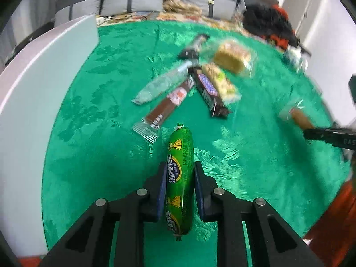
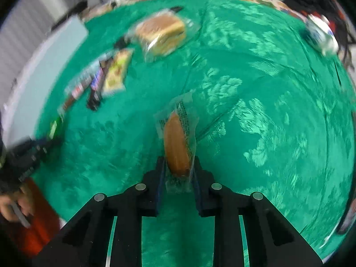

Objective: Organize snacks
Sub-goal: 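Carry the green sausage with left tool while right tool carries the bun pouch to the box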

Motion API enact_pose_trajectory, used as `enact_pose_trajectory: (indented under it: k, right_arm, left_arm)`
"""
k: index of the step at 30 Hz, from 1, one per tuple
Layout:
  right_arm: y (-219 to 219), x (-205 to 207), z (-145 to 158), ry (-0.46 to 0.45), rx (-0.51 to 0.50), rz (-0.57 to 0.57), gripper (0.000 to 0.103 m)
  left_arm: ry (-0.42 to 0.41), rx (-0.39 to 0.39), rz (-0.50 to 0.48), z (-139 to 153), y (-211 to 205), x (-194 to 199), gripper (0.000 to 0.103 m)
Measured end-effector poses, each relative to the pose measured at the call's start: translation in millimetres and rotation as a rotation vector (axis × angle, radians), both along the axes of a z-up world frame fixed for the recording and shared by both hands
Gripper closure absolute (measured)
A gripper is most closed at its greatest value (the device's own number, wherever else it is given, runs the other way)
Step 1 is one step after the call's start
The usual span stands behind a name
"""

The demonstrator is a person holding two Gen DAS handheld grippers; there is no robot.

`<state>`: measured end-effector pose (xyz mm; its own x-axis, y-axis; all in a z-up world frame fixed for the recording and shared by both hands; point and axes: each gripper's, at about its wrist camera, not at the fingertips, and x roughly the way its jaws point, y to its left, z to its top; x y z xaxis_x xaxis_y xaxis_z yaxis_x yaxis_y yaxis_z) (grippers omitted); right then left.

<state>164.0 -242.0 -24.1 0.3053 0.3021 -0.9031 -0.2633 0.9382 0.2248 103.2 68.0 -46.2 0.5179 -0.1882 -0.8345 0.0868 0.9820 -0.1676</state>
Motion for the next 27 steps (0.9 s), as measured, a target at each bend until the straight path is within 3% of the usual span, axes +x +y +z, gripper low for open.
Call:
enact_pose_trajectory:
  k: [4, 8, 12, 16, 19, 23, 27]
  right_arm:
    - [-5, -7, 30, -0.034, 0.125, -0.033, 0.084]
    - [28, -7, 61, -0.089, 0.161, 0.013, 0.084]
    - [61, -8, 95, -0.125, 0.274, 0.046, 0.084]
    - [109, -8, 128, -0.145, 0.394, 0.111, 0.084]
    - [161, -6, 150, -0.147, 0.473, 0.192, 0.084]
    - [251, -10, 170, -0.149, 0.520, 0.322, 0.084]
    - [327, -18, 163, -0.126, 0.510, 0.407, 0.083]
  left_arm:
    - [-0.062, -0.097, 0.031, 35, 16, -13, 0.081]
    - [-0.133, -0.178, 0.083, 74, 43, -20, 0.081]
    - [-0.212, -0.229, 0.138, 111, 85, -32, 0.081]
    - [-0.275, -0.198, 0.202, 138, 138, -41, 0.081]
    - [-0.290, -0.124, 0.278, 145, 187, -45, 0.081]
    - [-0.256, -0.076, 0.384, 135, 248, -51, 0.081]
    - [-0.190, 0.001, 0.479, 109, 296, -57, 0.081]
